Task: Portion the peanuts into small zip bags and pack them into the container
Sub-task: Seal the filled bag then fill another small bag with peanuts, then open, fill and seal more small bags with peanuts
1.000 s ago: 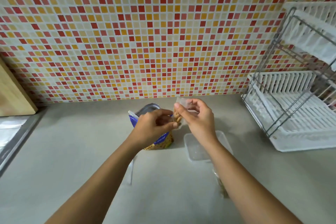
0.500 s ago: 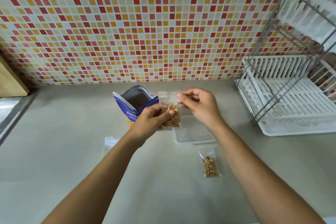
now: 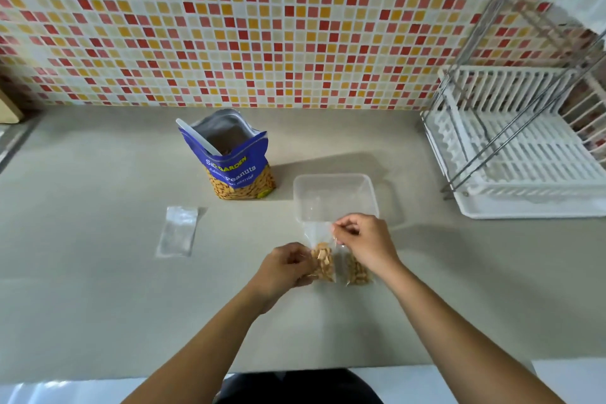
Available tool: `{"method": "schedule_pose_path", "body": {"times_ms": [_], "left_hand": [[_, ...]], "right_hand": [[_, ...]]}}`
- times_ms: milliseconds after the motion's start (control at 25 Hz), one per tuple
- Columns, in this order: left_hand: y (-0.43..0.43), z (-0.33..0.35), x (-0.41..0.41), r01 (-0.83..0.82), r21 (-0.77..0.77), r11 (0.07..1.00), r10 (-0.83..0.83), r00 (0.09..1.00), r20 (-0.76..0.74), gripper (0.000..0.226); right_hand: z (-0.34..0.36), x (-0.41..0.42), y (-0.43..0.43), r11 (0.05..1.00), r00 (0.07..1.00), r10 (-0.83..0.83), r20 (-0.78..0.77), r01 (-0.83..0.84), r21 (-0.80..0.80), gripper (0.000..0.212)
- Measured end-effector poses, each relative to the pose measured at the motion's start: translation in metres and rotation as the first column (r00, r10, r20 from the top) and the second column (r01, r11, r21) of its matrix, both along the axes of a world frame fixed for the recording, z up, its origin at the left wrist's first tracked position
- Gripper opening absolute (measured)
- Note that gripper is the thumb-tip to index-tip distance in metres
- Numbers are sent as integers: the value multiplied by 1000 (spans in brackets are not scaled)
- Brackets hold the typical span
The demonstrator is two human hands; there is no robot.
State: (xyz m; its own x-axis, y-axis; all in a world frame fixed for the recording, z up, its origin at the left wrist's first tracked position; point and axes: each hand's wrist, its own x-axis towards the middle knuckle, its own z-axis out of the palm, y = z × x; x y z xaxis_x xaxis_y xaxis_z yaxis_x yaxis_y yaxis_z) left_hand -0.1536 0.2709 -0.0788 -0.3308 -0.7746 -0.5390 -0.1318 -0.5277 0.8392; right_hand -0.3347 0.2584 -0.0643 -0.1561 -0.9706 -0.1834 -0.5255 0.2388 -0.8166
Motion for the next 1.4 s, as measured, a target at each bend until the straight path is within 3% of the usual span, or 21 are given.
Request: {"method": "schedule_pose_path", "body": {"times_ms": [160, 280, 400, 520, 680, 880, 960, 1080, 1160, 1400], "left_hand": [[5, -26, -25, -9, -168, 986, 76, 913, 400, 15], [8, -32, -38, 104, -241, 965, 53, 823, 566, 18], [9, -32, -40, 216, -291, 932, 56, 708, 704, 29], [6, -27, -28, 198, -333, 922, 109, 692, 713, 39], [-6, -23, 15, 33, -374, 927, 234, 726, 646, 26], [-31, -23, 89, -126, -471, 873, 441, 617, 652, 21], [-39, -26, 123, -136, -496, 858, 484, 538, 690, 28], [-46, -36, 166, -190, -397, 898, 440, 429, 789, 41], [-51, -42, 183, -244, -321, 915, 399, 443, 803, 45], [-65, -38, 198, -375, -192, 907, 386, 557, 735, 41]], "right_hand": [[-34, -4, -1, 1000, 958, -28, -286, 27, -8, 10], [-51, 0, -1, 998, 914, -34, -403, 50, 29, 11], [-60, 8, -1, 998, 862, -64, -504, 41, -56, 15], [-56, 11, 1, 987, 862, -136, -488, 77, -138, 19], [-45, 40, 8, 956, 895, -156, -418, 31, -292, 15], [-57, 120, 3, 940, 891, 214, -401, -299, -163, 15], [-68, 147, -1, 905, 843, 364, -397, -421, -66, 37], [-83, 173, -4, 862, 740, 455, -496, -505, 39, 56], [-88, 182, -3, 867, 710, 465, -529, -487, 108, 65], [-89, 183, 6, 902, 686, 375, -623, -425, 75, 67]]}}
